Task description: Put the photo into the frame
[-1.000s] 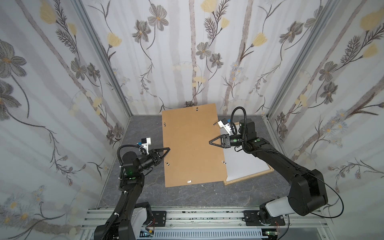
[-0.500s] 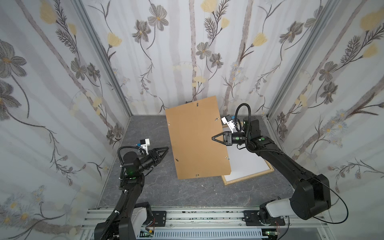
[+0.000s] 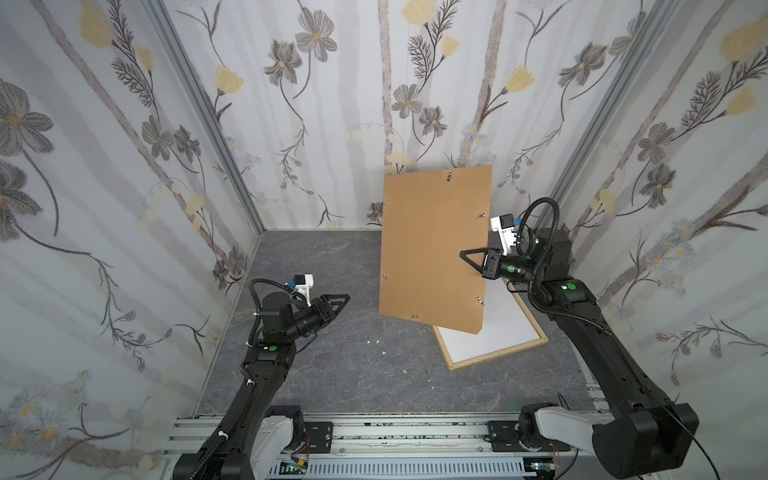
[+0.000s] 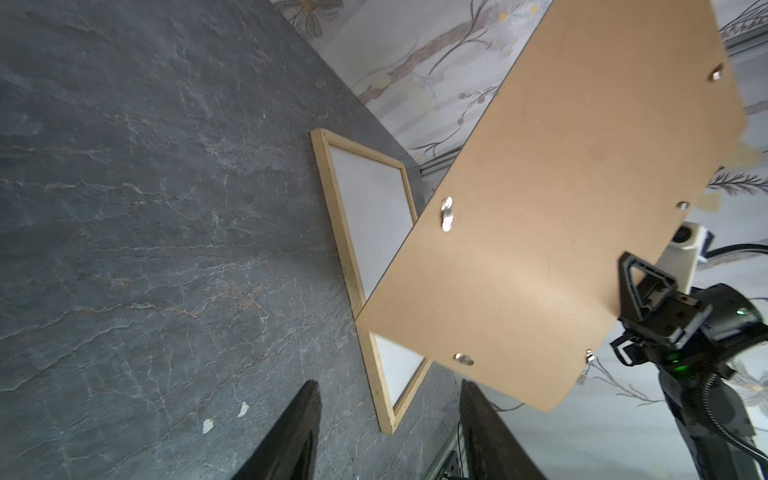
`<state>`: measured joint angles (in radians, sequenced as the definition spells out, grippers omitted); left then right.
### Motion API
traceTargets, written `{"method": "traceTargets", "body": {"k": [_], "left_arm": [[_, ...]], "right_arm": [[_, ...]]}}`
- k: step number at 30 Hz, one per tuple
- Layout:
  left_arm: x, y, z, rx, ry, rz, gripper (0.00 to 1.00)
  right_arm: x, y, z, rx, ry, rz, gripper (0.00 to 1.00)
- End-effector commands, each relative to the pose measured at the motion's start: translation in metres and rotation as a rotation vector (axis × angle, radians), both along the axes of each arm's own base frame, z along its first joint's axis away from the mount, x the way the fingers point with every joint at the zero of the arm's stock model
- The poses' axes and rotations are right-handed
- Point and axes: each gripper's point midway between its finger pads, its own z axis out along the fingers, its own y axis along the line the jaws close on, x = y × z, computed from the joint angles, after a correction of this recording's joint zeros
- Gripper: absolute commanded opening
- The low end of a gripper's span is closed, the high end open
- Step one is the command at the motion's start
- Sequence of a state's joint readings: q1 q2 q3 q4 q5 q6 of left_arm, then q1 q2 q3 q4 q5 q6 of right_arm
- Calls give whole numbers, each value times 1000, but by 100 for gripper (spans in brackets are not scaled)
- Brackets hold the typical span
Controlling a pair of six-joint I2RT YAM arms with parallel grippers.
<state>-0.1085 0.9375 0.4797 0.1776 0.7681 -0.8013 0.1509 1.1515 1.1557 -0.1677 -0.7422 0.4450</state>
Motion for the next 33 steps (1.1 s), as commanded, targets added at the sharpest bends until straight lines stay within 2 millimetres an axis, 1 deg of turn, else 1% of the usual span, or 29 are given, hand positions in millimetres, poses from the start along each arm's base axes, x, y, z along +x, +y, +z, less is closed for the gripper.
{"method": "traceTargets", "body": {"k": [1, 3, 5, 9, 11, 14, 18, 21, 24, 25, 26, 27, 30, 33], "left_arm": [[9, -8, -14, 86, 5, 37, 59], [12, -24, -18, 105, 12, 16, 64], [17, -43, -22, 133, 19, -9, 67], [30, -81, -34, 180, 44, -56, 72], [38, -103, -44, 206, 62, -79, 72], [50, -134, -59, 243, 89, -116, 72], [65, -178, -88, 310, 138, -164, 71], [74, -205, -108, 393, 162, -182, 69], [80, -224, -127, 476, 187, -192, 68], [79, -228, -139, 504, 205, -200, 67], [84, -238, -138, 515, 198, -201, 67], [85, -242, -145, 538, 207, -204, 65], [88, -244, -160, 614, 225, -182, 59], [89, -243, -168, 644, 235, -176, 54]], "right_arm": [[9, -32, 34, -12, -116, -217, 0], [7, -48, 41, -24, -136, -309, 0], [6, -61, 44, -33, -141, -376, 0], [3, -77, 45, -48, -142, -468, 0], [1, -84, 45, -55, -146, -505, 0], [-2, -89, 43, -61, -151, -527, 0], [-6, -96, 37, -81, -150, -562, 0], [-9, -104, 34, -103, -155, -601, 0], [-14, -112, 34, -120, -166, -639, 0], [-15, -114, 35, -123, -172, -648, 0], [-17, -115, 36, -126, -176, -656, 0], [-17, -116, 35, -130, -178, -661, 0], [-19, -118, 33, -137, -180, -670, 0], [-21, -120, 32, -141, -184, -679, 0]]}}
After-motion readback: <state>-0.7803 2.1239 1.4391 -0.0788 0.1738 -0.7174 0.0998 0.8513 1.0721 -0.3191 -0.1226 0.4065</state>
